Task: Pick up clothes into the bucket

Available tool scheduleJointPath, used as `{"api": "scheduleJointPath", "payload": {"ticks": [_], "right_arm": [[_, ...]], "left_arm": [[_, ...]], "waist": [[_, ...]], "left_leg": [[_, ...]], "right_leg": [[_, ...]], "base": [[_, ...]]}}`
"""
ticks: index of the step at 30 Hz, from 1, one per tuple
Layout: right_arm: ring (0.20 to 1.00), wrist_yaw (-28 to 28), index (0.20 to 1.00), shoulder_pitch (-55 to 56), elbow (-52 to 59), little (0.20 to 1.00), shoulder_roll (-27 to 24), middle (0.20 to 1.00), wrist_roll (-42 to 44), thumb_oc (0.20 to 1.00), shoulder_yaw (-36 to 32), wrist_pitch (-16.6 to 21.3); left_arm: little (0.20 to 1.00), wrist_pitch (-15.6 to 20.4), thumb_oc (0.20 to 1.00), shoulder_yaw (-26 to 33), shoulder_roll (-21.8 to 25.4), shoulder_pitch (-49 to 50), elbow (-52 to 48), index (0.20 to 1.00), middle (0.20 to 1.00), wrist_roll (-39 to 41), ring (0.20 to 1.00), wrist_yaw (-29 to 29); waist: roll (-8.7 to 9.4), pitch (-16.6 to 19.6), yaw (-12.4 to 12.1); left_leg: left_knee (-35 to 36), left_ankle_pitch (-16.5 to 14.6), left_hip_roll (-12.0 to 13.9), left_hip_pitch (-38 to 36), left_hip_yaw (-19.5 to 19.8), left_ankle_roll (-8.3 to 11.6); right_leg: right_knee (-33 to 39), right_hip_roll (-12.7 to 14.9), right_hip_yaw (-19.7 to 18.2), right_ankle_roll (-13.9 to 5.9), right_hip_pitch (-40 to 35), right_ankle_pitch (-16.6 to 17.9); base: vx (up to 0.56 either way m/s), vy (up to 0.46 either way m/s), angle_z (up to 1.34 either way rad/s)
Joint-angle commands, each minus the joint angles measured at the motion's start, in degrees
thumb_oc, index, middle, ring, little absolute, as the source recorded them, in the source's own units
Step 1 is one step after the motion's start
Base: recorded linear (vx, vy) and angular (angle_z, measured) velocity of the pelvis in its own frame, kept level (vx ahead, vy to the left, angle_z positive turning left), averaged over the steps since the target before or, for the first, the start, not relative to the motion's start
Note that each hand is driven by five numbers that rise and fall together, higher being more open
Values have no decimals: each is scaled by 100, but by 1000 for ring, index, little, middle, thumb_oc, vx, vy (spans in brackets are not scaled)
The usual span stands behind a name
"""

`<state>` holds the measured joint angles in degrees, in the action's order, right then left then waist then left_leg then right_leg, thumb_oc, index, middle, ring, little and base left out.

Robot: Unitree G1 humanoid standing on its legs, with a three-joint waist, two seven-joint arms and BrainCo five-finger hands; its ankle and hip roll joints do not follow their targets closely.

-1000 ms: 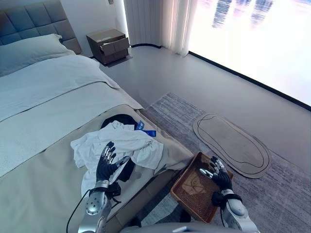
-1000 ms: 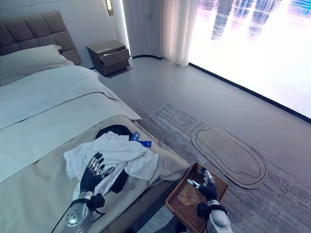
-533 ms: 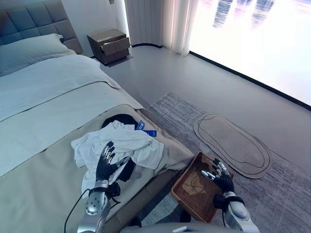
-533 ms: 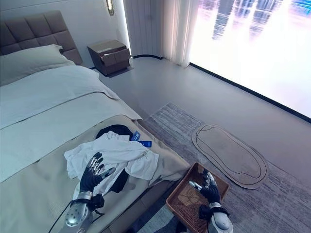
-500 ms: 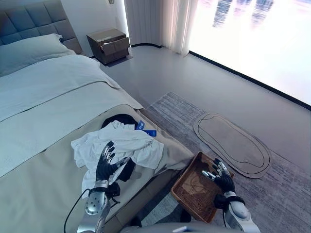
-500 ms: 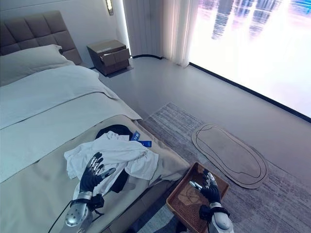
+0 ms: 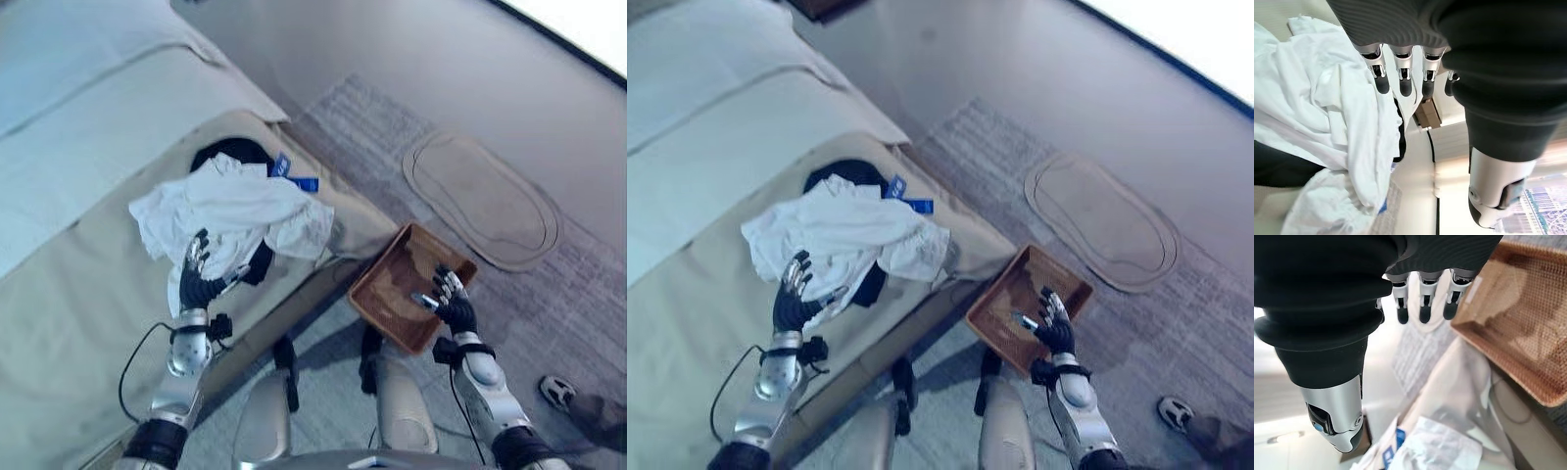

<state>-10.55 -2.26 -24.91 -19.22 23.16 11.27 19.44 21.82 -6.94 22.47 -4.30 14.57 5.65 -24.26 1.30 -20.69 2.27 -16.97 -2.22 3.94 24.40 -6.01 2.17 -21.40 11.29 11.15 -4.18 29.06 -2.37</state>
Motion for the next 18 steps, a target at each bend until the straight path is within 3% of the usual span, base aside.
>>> {"api": "scheduleJointPath", "payload": {"ticks": [1, 12, 13, 18], "right_arm": [[1000, -186, 1000, -112, 568, 1000, -121, 1000, 14, 1000, 1, 432], [1000, -298, 1000, -356, 654, 1000, -144, 1000, -59, 1000, 62, 500], [1000, -303, 1000, -340, 630, 1000, -143, 1000, -71, 1000, 66, 496], [1000, -252, 1000, -288, 609, 1000, -128, 1000, -135, 1000, 80, 489]], "left_arm": [[1000, 210, 1000, 339, 227, -221, -287, 1000, 1000, -633, 1000, -751], [1000, -284, 1000, 610, 712, -1738, 265, 1000, 1000, -1280, 1000, -1835], [1000, -343, 1000, 649, 764, -1804, 287, 1000, 1000, -1316, 1000, -1882], [1000, -574, 1000, 836, 1008, -2112, 497, 1000, 1000, -1552, 1000, -2080]], "waist": [[149, 154, 107], [226, -111, 299], [217, -121, 303], [274, -158, 339]], "left_leg": [[-821, -254, 235, 544, 56, -57], [-1548, -468, 280, 1901, -35, -108], [-1648, -651, 299, 1942, -13, -69], [-1666, -700, 308, 2130, -86, -104]], "right_leg": [[123, 365, -578, -392, -191, 211], [-346, 391, -832, -442, 1197, 252], [-435, 366, -870, -494, 1249, 122], [-336, 355, -907, -551, 1478, 235]], "base": [[-36, 23, 2], [-47, 60, -6], [59, 37, 0], [6, 61, -7]]}}
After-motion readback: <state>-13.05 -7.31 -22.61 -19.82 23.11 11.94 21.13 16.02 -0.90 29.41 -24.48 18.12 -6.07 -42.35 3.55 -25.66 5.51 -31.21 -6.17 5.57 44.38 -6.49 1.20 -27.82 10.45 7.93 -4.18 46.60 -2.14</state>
